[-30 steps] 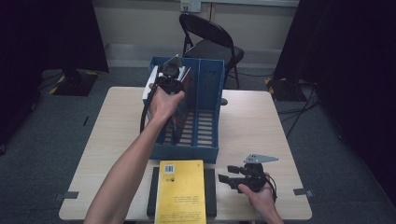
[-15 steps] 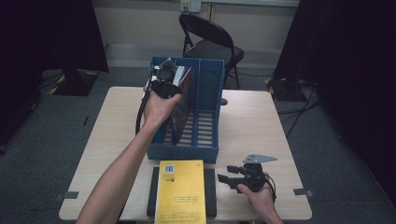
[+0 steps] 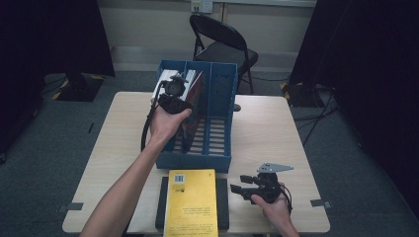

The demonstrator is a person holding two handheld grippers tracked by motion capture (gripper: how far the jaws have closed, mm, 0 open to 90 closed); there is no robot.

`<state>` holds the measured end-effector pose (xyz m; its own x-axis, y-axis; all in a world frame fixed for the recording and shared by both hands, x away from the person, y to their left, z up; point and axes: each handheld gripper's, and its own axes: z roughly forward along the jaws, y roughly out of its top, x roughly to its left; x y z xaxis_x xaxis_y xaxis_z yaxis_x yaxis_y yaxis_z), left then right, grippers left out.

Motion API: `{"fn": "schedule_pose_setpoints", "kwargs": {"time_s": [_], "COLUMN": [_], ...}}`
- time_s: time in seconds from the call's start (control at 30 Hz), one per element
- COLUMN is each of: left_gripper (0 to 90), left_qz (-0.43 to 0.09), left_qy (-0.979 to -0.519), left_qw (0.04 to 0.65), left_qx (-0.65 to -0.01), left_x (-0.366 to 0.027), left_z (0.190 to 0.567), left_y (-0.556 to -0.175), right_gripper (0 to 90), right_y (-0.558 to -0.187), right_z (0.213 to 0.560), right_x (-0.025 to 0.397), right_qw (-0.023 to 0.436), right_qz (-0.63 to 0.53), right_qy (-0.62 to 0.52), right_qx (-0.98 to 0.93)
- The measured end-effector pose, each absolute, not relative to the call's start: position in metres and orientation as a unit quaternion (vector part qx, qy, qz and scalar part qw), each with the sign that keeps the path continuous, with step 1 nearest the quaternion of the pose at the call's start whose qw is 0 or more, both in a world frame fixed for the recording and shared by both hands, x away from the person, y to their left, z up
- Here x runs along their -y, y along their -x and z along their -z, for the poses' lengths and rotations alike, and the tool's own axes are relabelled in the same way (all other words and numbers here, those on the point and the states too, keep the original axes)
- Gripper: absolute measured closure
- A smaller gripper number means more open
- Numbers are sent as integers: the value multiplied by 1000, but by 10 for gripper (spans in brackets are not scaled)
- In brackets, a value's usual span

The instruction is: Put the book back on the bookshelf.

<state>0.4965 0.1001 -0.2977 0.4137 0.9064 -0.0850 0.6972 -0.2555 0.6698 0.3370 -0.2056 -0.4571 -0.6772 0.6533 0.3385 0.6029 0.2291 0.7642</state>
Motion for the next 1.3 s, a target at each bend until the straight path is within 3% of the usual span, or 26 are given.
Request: {"fn": "schedule_pose_setpoints", "kwargs": {"time_s": [0.53, 0.67, 0.93, 1.0, 1.1, 1.3], "left_gripper": [517, 455, 385, 420, 516, 559], "left_qz": [-176, -189, -162, -135, -145, -134], "left_qy": [-787, -797, -799, -797, -796, -801], "left_qw": [370, 370, 415, 431, 429, 422], "left_qx": [-462, -439, -403, -402, -401, -403], "left_x": [-118, -124, -134, -141, -147, -163], "left_z": [311, 315, 328, 336, 343, 357], "left_y": [-455, -443, -419, -413, -405, -387], "right_gripper": [361, 361, 362, 362, 364, 415], "right_y": [-336, -337, -335, -333, -331, -326], "right_z": [457, 457, 456, 455, 453, 447], "right_x": [204, 202, 197, 196, 192, 180], "right_qw": [27, 26, 23, 22, 21, 14], "right_qz": [-474, -473, -472, -473, -477, -483], "right_qy": [-400, -399, -391, -387, -380, -364], "right_qx": [-784, -785, -790, -791, -792, -796]}}
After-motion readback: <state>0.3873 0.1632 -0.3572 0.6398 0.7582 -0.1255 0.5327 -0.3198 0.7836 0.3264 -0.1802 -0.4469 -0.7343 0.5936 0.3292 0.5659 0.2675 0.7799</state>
